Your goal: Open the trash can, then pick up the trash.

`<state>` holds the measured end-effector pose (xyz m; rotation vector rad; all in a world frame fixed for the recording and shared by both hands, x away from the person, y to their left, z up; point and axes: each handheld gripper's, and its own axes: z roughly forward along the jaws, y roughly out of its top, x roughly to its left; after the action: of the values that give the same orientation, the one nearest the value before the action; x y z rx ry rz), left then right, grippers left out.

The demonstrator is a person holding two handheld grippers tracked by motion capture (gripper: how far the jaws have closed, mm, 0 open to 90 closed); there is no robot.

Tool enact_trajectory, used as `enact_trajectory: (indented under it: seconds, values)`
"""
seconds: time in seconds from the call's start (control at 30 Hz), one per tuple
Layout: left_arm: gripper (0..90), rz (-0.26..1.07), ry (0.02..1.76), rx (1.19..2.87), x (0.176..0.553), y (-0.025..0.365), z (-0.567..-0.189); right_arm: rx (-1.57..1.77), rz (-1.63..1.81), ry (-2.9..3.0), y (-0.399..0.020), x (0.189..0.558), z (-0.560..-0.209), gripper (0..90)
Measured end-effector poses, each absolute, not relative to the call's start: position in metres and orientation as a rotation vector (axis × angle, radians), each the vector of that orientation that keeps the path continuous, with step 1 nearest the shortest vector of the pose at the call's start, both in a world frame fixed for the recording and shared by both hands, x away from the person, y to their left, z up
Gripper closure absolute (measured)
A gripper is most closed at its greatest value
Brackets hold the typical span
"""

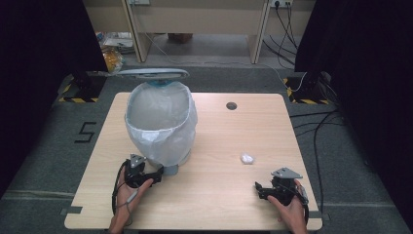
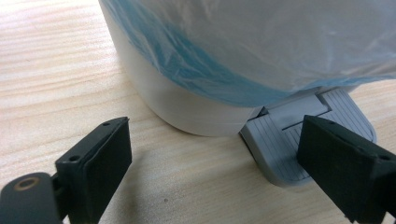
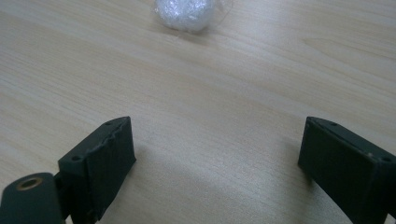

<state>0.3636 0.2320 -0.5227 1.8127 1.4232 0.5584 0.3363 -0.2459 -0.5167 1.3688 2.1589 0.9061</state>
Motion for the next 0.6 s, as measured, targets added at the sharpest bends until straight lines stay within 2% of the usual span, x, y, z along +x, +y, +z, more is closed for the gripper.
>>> enact_trajectory:
  seconds: [0.13,0.6]
  values:
    - [9.2,0.497,1.441,1.796,0.3666,0.2359,-0.5237,1.37,0.906,2.158,-0.2458,0.3362,-0.5167,10.6]
    - [8.5,0.485,1.435,1.806,0.3678,0.2374,-0.5238,1.368,0.906,2.158,-0.2458,0.3361,-0.5168,10.6]
